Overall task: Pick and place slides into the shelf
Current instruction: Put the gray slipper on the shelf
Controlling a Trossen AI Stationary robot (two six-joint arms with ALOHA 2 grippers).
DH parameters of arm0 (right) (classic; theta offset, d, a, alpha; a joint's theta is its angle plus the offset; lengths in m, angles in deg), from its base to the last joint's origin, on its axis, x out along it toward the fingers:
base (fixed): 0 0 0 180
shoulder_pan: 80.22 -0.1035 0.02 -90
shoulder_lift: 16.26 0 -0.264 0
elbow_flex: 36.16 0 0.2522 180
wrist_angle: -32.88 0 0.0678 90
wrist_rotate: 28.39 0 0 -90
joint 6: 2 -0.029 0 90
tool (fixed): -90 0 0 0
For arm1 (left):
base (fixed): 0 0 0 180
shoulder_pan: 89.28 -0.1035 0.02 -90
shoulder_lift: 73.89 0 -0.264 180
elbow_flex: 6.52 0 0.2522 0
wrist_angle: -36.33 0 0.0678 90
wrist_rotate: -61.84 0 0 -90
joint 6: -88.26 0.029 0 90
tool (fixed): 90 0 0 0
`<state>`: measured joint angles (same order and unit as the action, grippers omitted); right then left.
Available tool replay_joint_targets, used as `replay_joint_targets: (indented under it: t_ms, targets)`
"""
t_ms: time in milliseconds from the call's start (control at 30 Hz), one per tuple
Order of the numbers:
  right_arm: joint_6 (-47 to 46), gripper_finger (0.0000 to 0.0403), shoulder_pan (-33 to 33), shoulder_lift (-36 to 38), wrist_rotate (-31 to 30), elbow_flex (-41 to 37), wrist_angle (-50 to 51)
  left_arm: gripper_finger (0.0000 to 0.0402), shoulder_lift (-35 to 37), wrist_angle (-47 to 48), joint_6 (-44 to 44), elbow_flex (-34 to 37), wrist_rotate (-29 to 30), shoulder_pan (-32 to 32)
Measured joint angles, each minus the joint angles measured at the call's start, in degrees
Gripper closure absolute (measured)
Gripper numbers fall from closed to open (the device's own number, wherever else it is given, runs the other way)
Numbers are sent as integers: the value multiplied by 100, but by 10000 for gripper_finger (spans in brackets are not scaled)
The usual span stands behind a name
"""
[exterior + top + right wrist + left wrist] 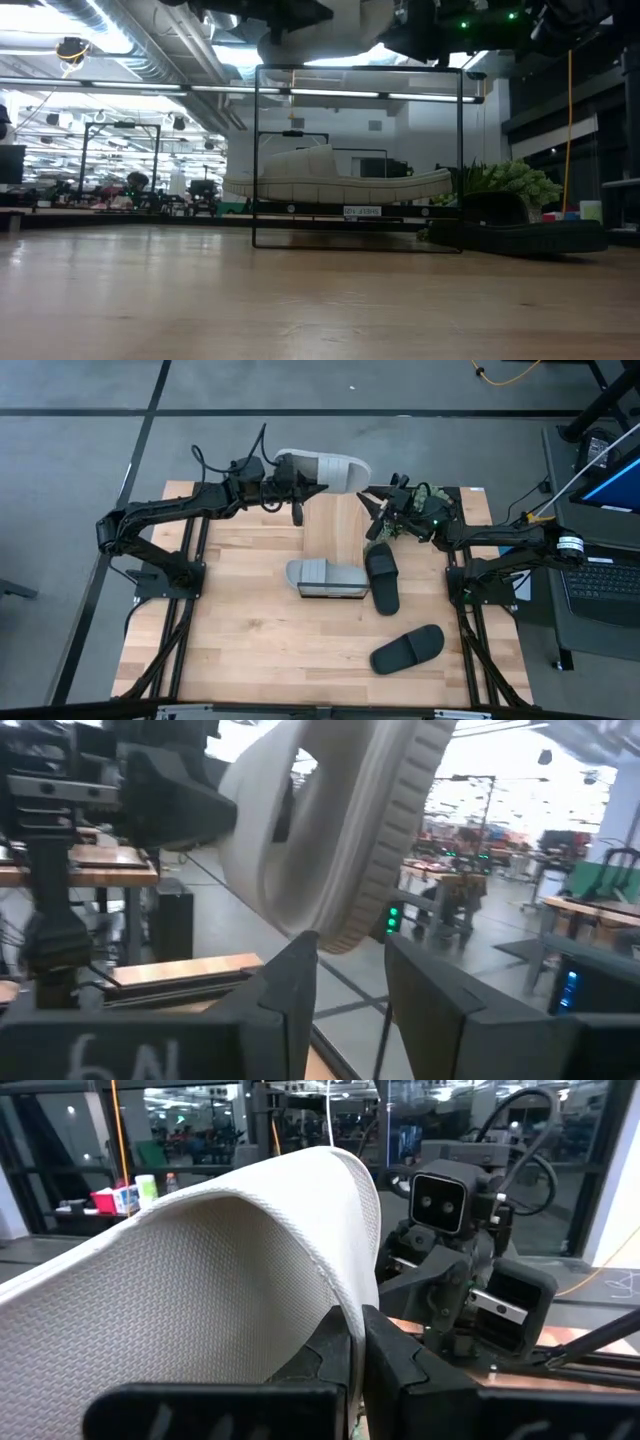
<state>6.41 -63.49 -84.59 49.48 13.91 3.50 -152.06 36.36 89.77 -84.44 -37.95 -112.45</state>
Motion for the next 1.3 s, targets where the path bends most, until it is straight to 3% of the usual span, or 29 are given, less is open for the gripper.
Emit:
replay_joint_targets:
  t_ms: [133, 500, 800, 1300]
  targets:
    - [-37, 280, -2, 1, 306, -4, -164, 401, -75, -69, -45, 0, 36, 84]
    - [-34, 284, 24, 7, 294, -7, -351, 401, -419, -609, -145, -7, 34, 224]
    - [85, 362, 168, 2, 346, -7, -522, 400, -498, -622, -143, -9, 12, 268]
    - [384, 365, 182, 47, 433, -9, -545, 333, -518, 36, -28, -4, 283, 253]
